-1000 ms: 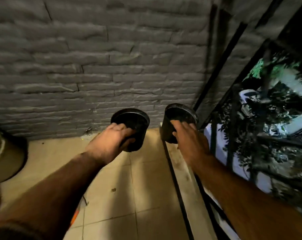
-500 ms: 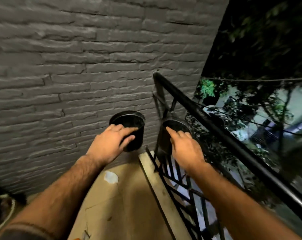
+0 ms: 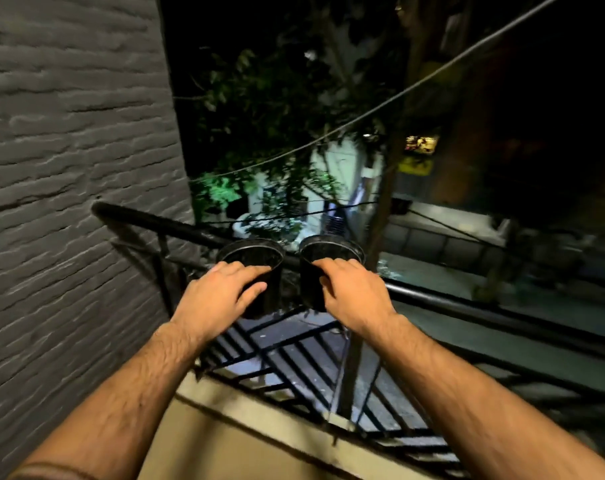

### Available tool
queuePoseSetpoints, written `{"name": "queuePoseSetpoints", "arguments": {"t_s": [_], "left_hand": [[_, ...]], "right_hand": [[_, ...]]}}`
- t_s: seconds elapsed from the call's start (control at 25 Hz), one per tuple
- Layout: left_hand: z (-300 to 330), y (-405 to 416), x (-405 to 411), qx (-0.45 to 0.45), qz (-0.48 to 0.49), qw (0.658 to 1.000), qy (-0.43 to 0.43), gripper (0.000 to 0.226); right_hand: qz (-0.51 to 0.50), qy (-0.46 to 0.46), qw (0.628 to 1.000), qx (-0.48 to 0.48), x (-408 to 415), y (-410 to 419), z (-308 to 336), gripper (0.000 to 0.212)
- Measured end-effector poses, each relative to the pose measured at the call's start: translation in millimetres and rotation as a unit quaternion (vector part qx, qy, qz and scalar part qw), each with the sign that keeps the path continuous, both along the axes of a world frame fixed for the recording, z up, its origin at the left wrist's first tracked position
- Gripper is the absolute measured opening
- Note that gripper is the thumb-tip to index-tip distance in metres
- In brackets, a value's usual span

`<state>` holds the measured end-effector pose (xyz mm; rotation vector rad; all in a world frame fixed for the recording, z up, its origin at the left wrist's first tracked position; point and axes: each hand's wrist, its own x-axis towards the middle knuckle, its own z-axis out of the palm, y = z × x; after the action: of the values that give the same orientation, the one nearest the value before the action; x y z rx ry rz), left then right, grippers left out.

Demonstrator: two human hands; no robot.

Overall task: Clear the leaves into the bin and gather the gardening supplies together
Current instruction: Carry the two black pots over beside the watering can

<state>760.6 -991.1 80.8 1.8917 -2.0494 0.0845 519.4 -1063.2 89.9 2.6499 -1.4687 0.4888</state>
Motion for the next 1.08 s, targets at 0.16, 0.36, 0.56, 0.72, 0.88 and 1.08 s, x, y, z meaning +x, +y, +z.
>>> {"name": "queuePoseSetpoints", "arguments": {"t_s": [0.16,0.36,0.56,0.72,0.88,1.08], "left_hand": [[22.5,-18.9,-97.8,-0.021,-0.108,0.994,-0.008,0.046],[31.0,-13.8,-229.3,-0.019,-0.228,0.973,-0.017,0.045],[10.3,13.0,-336.3,0.014,-0.325,0.946,-0.020,0.045],[-1.2,24.0,-411.8,0.028,-0.408,0.912,-0.025,0.045],[-5.2,29.3,-468.6,0.018,-0.503,0.864,-0.005,0.043],[-22.2,40.1,-517.1,0.015,-0.602,0.797,0.036,0.037]], "right_hand": [[-0.098,0.012,0.995,-0.007,-98.1,30.1,20.0,0.045],[-0.233,-0.001,0.972,0.022,-226.6,87.4,18.3,0.045],[-0.348,-0.023,0.937,0.038,-333.0,164.2,-2.1,0.042],[-0.447,-0.027,0.893,0.045,-396.8,230.4,-11.1,0.041],[-0.551,-0.038,0.833,0.031,-424.7,283.7,-11.4,0.039],[-0.650,-0.060,0.757,0.025,-410.9,339.8,-25.2,0.035]]}}
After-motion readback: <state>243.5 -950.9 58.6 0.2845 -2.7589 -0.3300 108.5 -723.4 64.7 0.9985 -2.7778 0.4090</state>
